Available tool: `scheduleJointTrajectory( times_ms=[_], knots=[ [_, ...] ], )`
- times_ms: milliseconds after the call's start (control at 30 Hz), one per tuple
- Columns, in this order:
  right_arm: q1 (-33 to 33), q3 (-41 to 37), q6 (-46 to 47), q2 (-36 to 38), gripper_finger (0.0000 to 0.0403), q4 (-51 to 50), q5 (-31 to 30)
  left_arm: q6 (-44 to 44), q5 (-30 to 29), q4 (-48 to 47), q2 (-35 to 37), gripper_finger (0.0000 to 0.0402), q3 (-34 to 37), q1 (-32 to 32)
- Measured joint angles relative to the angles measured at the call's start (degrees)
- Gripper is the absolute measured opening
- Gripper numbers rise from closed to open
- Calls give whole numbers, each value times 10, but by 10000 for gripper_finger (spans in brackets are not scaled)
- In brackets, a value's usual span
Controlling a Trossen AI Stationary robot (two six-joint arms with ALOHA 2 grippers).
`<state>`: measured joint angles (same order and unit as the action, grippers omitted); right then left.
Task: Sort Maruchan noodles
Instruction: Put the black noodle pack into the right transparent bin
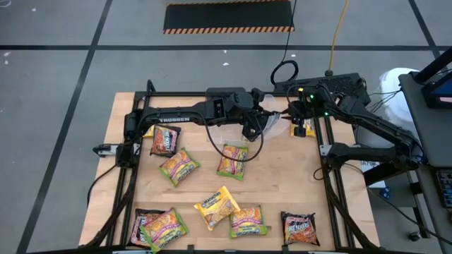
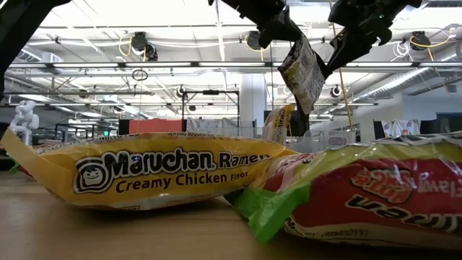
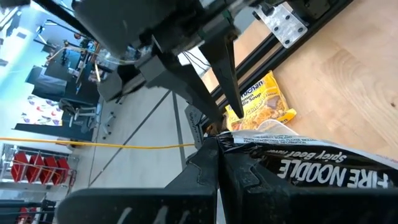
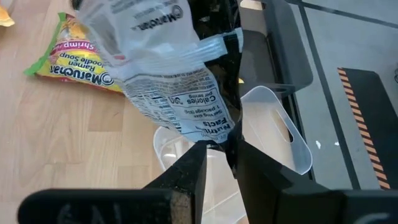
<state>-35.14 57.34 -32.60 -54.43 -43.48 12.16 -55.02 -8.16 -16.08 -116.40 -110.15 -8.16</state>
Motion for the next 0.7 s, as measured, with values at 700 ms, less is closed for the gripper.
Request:
scheduleJointTrajectory(
  times_ms=[700],
  knots=[
    [0, 0, -43, -33, 3, 22, -14, 2, 1, -2, 0, 0, 0, 0]
  ],
)
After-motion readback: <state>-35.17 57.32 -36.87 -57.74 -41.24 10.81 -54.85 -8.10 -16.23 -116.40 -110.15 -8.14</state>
